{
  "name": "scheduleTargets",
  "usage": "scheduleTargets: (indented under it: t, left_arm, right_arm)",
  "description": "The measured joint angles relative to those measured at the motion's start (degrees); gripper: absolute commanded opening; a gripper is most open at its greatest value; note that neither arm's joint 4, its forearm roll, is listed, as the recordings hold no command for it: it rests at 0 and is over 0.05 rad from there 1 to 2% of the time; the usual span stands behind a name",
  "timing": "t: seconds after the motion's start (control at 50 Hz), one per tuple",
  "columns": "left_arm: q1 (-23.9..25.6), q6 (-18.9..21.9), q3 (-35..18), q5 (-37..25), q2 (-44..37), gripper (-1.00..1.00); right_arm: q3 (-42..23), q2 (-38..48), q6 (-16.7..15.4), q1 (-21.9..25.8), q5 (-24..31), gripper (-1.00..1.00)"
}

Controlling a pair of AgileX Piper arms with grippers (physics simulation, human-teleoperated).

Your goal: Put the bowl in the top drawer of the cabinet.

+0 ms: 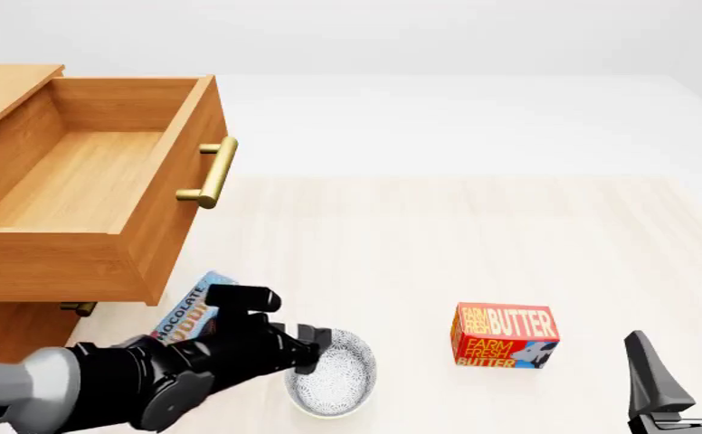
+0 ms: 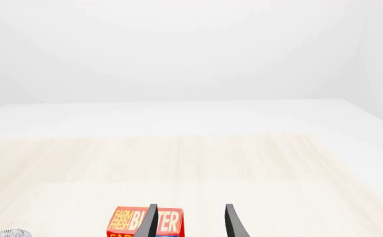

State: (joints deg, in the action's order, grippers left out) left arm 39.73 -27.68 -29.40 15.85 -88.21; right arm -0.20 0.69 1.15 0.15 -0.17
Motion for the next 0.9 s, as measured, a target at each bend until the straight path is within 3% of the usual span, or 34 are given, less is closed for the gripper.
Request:
scheduleTargets:
  t: [0.9]
  left_arm:
    - [1.7, -3.8, 1.1, 7.6, -10.0, 1.0]
  right_arm:
    - [0.0, 0.0, 0.0, 0.0, 0.0, 1.0]
